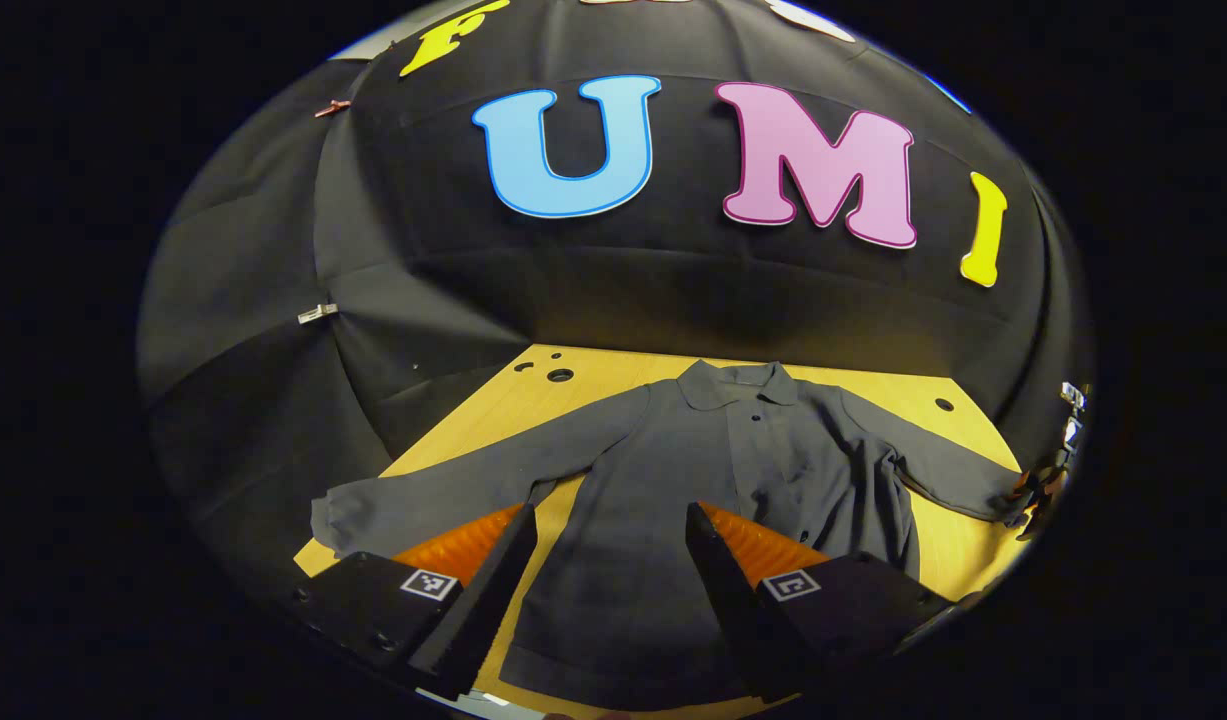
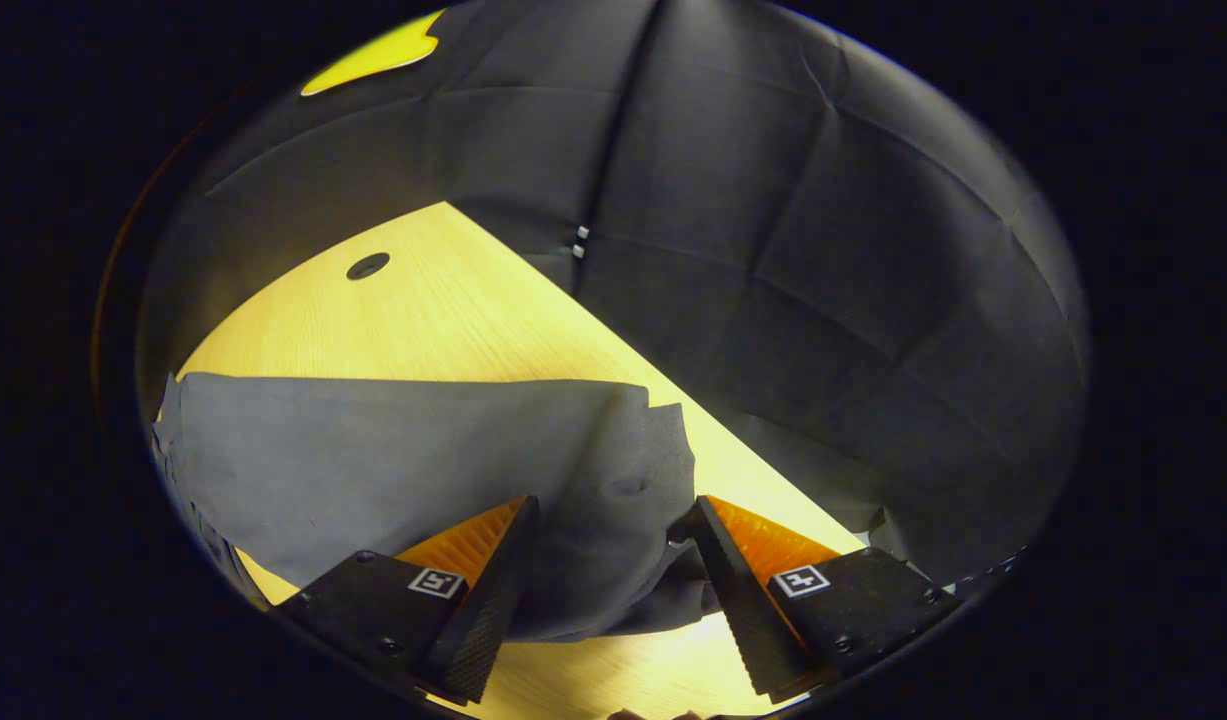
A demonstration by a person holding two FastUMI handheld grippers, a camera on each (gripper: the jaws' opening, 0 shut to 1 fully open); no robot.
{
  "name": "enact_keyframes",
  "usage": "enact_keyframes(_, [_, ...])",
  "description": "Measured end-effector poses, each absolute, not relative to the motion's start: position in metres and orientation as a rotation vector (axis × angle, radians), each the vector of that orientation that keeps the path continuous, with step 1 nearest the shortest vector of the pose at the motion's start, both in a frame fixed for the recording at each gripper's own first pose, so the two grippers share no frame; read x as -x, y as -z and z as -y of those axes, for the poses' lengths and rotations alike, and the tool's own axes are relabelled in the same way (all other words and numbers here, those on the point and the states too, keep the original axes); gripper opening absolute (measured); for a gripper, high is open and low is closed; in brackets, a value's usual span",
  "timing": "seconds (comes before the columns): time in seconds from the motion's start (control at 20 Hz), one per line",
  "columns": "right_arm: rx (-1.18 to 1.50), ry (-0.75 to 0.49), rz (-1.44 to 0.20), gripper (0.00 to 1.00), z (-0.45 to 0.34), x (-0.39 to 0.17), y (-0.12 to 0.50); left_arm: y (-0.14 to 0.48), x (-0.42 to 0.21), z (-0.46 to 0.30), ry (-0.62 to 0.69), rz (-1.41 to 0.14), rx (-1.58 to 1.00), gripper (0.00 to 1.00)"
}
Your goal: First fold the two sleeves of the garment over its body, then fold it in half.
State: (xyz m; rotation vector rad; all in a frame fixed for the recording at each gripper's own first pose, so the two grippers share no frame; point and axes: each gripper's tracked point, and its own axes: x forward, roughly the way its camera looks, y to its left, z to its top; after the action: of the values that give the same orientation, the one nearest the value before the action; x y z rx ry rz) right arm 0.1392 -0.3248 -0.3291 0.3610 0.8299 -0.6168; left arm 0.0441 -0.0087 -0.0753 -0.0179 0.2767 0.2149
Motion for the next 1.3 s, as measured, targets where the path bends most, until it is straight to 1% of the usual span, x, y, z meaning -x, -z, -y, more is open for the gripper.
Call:
enact_keyframes(0.05, [-0.404,0.619,-0.819,0.96,0.323,-0.14,0.329,0.075,-0.045,0.009,-0.212,-0.276,0.013,0.95])
enact_keyframes(0.1, [-0.457,0.625,-0.813,0.94,0.318,-0.141,0.331,0.073,-0.046,0.01,-0.208,-0.273,0.008,0.95])
enact_keyframes(0.15, [-0.457,0.63,-0.805,0.78,0.32,-0.143,0.332,0.072,-0.046,0.01,-0.207,-0.271,0.003,0.95])
enact_keyframes(0.2, [-0.451,0.611,-0.81,0.78,0.315,-0.143,0.332,0.071,-0.046,0.009,-0.209,-0.269,-0.001,0.95])
enact_keyframes(0.25, [-0.425,0.573,-0.814,0.61,0.309,-0.148,0.331,0.07,-0.044,0.007,-0.212,-0.268,0.0,0.95])
enact_keyframes(0.35, [-0.358,0.549,-0.82,0.28,0.301,-0.152,0.329,0.07,-0.04,0.004,-0.217,-0.275,0.01,0.95])
enact_keyframes(0.4, [-0.331,0.535,-0.821,0.15,0.3,-0.154,0.33,0.071,-0.039,0.002,-0.219,-0.279,0.011,0.95])
enact_keyframes(0.45, [-0.322,0.533,-0.83,0.14,0.295,-0.153,0.326,0.07,-0.036,0.0,-0.222,-0.282,0.008,0.95])
enact_keyframes(0.5, [-0.3,0.518,-0.838,0.06,0.292,-0.154,0.326,0.071,-0.033,-0.004,-0.224,-0.286,0.005,0.95])
enact_keyframes(0.65, [-0.294,0.496,-0.853,0.07,0.283,-0.159,0.325,0.074,-0.027,-0.012,-0.221,-0.298,-0.005,0.95])
enact_keyframes(0.8, [-0.314,0.501,-0.816,0.07,0.281,-0.165,0.311,0.075,-0.023,-0.024,-0.218,-0.304,-0.009,0.95])
enact_keyframes(1.0, [-0.233,0.448,-0.743,0.07,0.253,-0.169,0.258,0.073,-0.026,-0.045,-0.211,-0.291,-0.007,0.95])
enact_keyframes(1.3, [-0.139,0.336,-0.631,0.06,0.191,-0.204,0.185,0.079,-0.026,-0.078,-0.224,-0.278,0.011,0.95])
